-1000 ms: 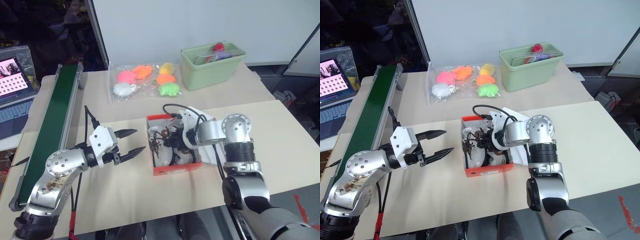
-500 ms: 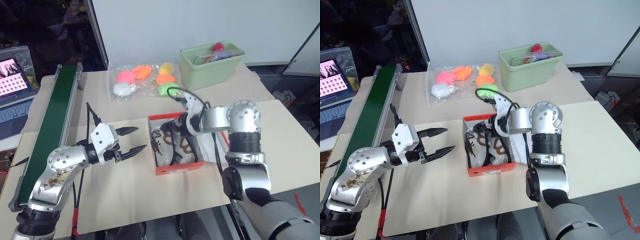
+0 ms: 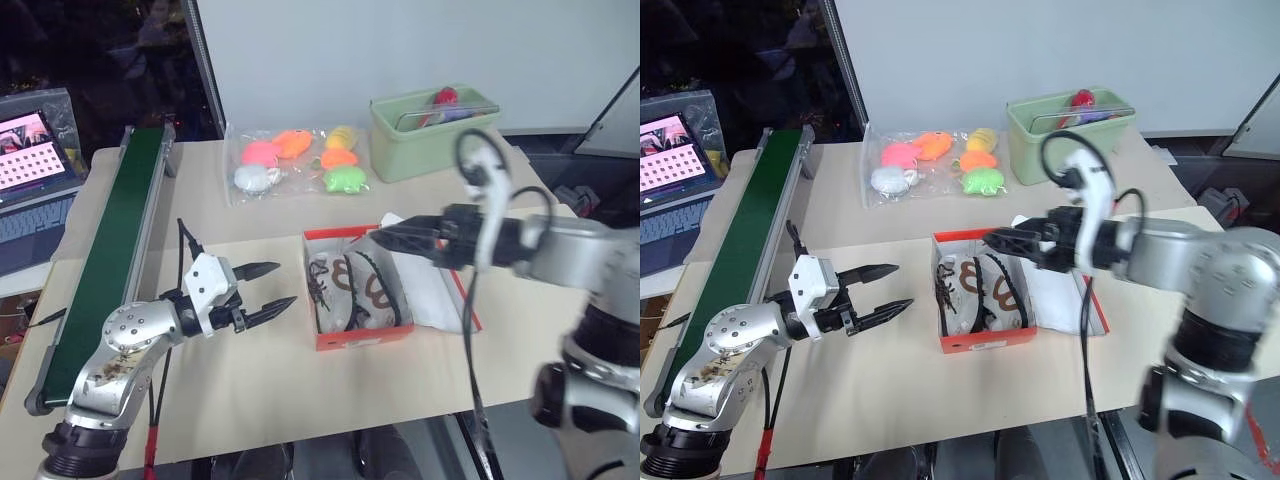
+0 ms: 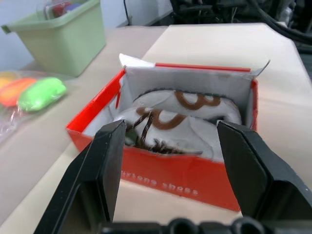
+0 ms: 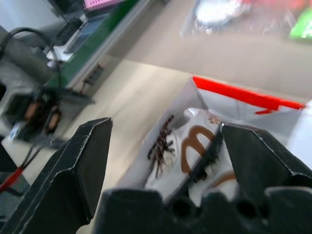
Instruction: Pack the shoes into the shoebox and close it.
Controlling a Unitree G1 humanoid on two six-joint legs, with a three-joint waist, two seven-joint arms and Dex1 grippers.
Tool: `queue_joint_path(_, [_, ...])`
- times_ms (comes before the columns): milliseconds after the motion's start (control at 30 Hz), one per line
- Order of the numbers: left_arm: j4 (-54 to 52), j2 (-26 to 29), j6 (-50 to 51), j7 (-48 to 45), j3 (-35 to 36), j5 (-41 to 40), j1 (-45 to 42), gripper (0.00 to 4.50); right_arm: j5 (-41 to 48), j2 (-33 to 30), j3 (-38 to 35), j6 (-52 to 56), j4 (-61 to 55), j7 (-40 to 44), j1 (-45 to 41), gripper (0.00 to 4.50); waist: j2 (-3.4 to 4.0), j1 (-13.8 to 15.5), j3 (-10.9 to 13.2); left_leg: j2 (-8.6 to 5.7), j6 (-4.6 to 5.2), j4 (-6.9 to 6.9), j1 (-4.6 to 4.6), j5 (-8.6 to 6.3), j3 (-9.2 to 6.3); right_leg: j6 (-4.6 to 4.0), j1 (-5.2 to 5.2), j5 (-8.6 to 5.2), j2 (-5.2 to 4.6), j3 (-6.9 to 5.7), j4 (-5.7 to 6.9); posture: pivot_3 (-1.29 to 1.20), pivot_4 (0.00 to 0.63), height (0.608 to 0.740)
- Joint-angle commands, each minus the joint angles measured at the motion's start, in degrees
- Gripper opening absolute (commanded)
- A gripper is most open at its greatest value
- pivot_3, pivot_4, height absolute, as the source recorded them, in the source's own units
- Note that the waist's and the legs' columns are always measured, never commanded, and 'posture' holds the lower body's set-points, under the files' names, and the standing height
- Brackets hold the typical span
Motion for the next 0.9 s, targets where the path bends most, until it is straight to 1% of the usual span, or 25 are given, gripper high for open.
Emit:
queue_joint_path(33, [-0.3, 0.4, -0.1, -1.8, 0.0, -1.5, -1.1, 3.16, 5.2, -3.4, -7.3, -3.7, -8.9, 10.7, 12.3, 4.2, 0.03, 0.1, 0.0, 0.04, 0.13, 0.03, 0.2, -0.09, 0.0, 0.02, 0.27, -0.01, 0.08, 0.0, -0.05, 0.0, 0.15, 0.74])
queue_joint_path(67, [0.0, 0.4, 0.0, -2.2, -0.2, -1.7, -1.3, 3.16, 5.2, -4.1, -7.6, -4.7, -11.2, 12.7, 16.3, 4.2, 0.03, 0.1, 0.0, 0.05, 0.21, 0.02, 0.46, -0.14, 0.05, 0.04, 0.5, -0.03, 0.12, 0.05, -0.09, 0.0, 0.15, 0.74])
queue_joint_path(100, [0.3, 0.5, -0.1, -2.7, -0.5, -1.8, -1.5, 3.16, 5.1, -4.0, -7.1, -5.5, -13.9, 14.2, 20.9, 4.2, 0.04, 0.0, 0.0, 0.1, 0.29, 0.02, 0.64, -0.21, 0.08, 0.32, 0.75, -0.2, 0.17, 0.08, -0.14, 0.0, 0.15, 0.74])
queue_joint_path(167, [0.8, 0.5, 0.1, -3.7, -1.4, -2.1, -2.3, 3.16, -3.8, -4.4, 0.0, -9.5, -19.7, 13.7, 30.7, 4.2, 0.09, 0.0, 0.0, 0.27, 0.31, 0.03, 0.75, -0.23, 0.13, 0.47, 0.83, -0.33, 0.23, 0.13, -0.17, 0.0, 0.15, 0.74])
queue_joint_path(200, [1.0, 0.5, 0.2, -4.0, -1.6, -2.1, -2.6, 3.16, -7.6, -4.8, 2.8, -11.4, -21.1, 13.3, 33.7, 4.2, 0.1, 0.1, -0.1, 0.31, 0.3, 0.06, 0.74, -0.23, 0.14, 0.47, 0.83, -0.33, 0.24, 0.14, -0.15, 0.0, 0.15, 0.74])
queue_joint_path(233, [1.4, 0.5, 0.2, -4.4, -1.9, -2.1, -3.0, 3.16, -13.3, -4.8, 7.5, -13.6, -20.6, 10.0, 35.6, 4.2, 0.1, 0.2, -0.1, 0.36, 0.3, 0.07, 0.82, -0.23, 0.14, 0.48, 0.88, -0.33, 0.28, 0.14, -0.13, 0.0, 0.15, 0.74])
queue_joint_path(267, [1.6, 0.5, 0.2, -4.7, -2.1, -2.0, -3.2, 3.16, -17.1, -4.8, 10.5, -15.5, -19.9, 8.0, 36.7, 4.2, 0.11, 0.1, -0.1, 0.39, 0.29, 0.09, 0.81, -0.23, 0.17, 0.48, 0.87, -0.33, 0.29, 0.15, -0.14, 0.0, 0.15, 0.74])
queue_joint_path(300, [2.0, 0.5, 0.1, -5.1, -2.3, -1.9, -3.6, 3.16, -22.3, -3.3, 14.3, -17.2, -17.6, 3.4, 36.8, 4.2, 0.11, 0.1, -0.1, 0.37, 0.27, 0.13, 0.82, -0.22, 0.26, 0.48, 0.81, -0.33, 0.27, 0.21, -0.12, 0.0, 0.15, 0.74])
queue_joint_path(367, [2.8, 0.5, -0.2, -5.8, -2.7, -1.6, -4.1, 3.16, -29.7, -0.7, 19.5, -20.2, -14.1, -2.2, 36.9, 4.2, 0.04, 0.1, -0.1, 0.35, 0.23, 0.19, 0.85, -0.2, 0.34, 0.48, 0.84, -0.31, 0.2, 0.32, -0.13, 0.0, 0.15, 0.74])
queue_joint_path(467, [3.8, 0.3, -0.5, -6.3, -3.1, -1.4, -5.1, 3.16, -38.5, 0.0, 27.0, -25.6, -11.9, -4.6, 38.4, 4.2, 0.11, 0.6, -0.1, 0.27, 0.19, 0.19, 0.83, -0.18, 0.35, 0.48, 0.79, -0.3, 0.15, 0.32, -0.13, 0.0, 0.15, 0.74])
queue_joint_path(500, [4.2, 0.3, -0.6, -6.5, -3.3, -1.2, -5.6, 3.16, -41.7, 1.2, 29.0, -27.5, -10.2, -6.6, 38.5, 4.2, 0.12, 0.6, -0.1, 0.22, 0.19, 0.17, 0.79, -0.19, 0.33, 0.49, 0.73, -0.32, 0.14, 0.32, -0.12, 0.0, 0.15, 0.74])
queue_joint_path(567, [4.9, 0.2, -0.4, -6.9, -3.4, -1.3, -6.8, 3.16, -47.4, 4.9, 31.6, -30.9, -5.4, -11.3, 38.5, 4.2, 0.11, 0.6, -0.1, 0.16, 0.13, 0.14, 0.76, -0.22, 0.2, 0.44, 0.68, -0.29, 0.2, 0.26, -0.13, 0.0, 0.15, 0.74])
queue_joint_path(600, [5.2, 0.2, -0.4, -7.0, -3.5, -1.3, -7.3, 3.16, -49.3, 6.3, 32.3, -32.1, -3.6, -12.7, 38.6, 4.2, 0.11, 0.7, -0.1, 0.14, 0.08, 0.15, 0.74, -0.25, 0.17, 0.24, 0.66, -0.18, 0.22, 0.25, -0.14, 0.0, 0.15, 0.74])
queue_joint_path(667, [5.8, 0.3, -0.5, -7.3, -3.5, -1.2, -7.9, 3.16, -52.4, 9.6, 31.8, -35.2, -0.1, -15.0, 38.3, 4.2, 0.09, 0.6, -0.1, 0.11, 0.04, 0.15, 0.67, -0.28, 0.14, 0.09, 0.62, -0.09, 0.19, 0.24, -0.16, 0.0, 0.15, 0.74])
queue_joint_path(767, [6.7, 0.4, -0.8, -7.6, -3.5, -1.0, -8.6, 3.16, -54.6, 15.3, 28.5, -39.4, 4.2, -18.4, 37.1, 4.2, 0.06, 0.4, -0.2, 0.14, 0.02, 0.16, 0.75, -0.29, 0.08, 0.26, 0.78, -0.18, 0.2, 0.28, -0.3, 0.0, 0.15, 0.74])
queue_joint_path(800, [6.8, 0.4, -0.8, -7.6, -3.5, -0.9, -8.7, 3.16, -55.0, 16.5, 27.8, -40.1, 5.2, -18.9, 37.0, 4.2, 0.06, 0.4, -0.1, 0.14, 0.02, 0.17, 0.81, -0.29, 0.07, 0.46, 0.83, -0.3, 0.19, 0.29, -0.29, 0.0, 0.15, 0.74])
queue_joint_path(900, [7.2, 0.4, -0.8, -7.8, -3.4, -0.8, -9.2, 3.16, -55.9, 19.3, 27.2, -41.5, 7.0, -19.4, 37.1, 4.2, 0.06, 0.5, -0.2, 0.17, 0.02, 0.17, 1.0, -0.29, 0.07, 0.48, 0.94, -0.31, 0.18, 0.36, -0.22, 0.0, 0.15, 0.74])
